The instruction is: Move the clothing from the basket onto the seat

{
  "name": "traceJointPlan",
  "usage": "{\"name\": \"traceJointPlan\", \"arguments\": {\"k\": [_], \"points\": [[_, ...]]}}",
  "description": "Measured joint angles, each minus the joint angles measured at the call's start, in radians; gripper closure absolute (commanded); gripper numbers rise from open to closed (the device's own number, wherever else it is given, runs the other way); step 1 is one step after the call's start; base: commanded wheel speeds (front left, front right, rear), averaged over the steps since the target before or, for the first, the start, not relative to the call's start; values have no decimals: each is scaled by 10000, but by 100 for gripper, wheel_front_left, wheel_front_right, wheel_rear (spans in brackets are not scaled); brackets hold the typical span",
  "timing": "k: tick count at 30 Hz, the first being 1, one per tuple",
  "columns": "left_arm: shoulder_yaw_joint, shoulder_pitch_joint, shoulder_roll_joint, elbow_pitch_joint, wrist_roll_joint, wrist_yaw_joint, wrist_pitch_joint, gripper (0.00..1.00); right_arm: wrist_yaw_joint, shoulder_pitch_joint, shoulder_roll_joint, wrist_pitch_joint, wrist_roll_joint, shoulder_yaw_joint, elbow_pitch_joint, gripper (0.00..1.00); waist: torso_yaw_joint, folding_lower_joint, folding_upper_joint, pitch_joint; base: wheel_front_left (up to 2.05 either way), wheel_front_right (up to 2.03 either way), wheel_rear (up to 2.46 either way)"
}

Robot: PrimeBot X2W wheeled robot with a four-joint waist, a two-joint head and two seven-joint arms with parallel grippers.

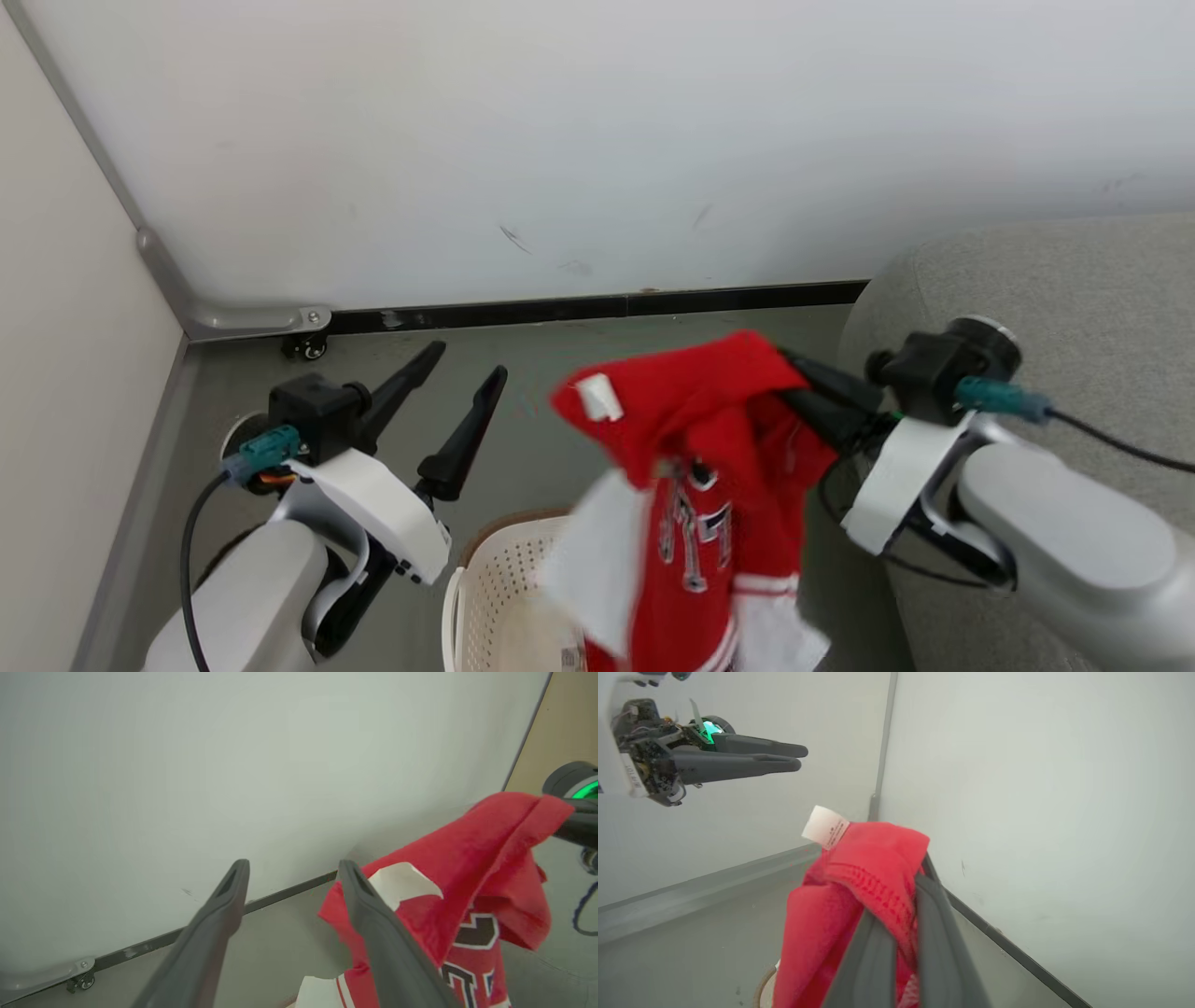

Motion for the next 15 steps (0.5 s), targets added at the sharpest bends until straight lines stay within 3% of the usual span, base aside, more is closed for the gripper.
{"name": "traceJointPlan", "arguments": {"k": [8,15], "points": [[320,604,-59,84,-174,130,-2,0,0,264,-374,-71,61,-1005,297,100,43,0,0,-105,0,0,0],[932,647,-117,-318,38,625,-4,0,0,796,-579,-71,63,-2176,449,100,54,0,0,-156,0,0,0]]}}
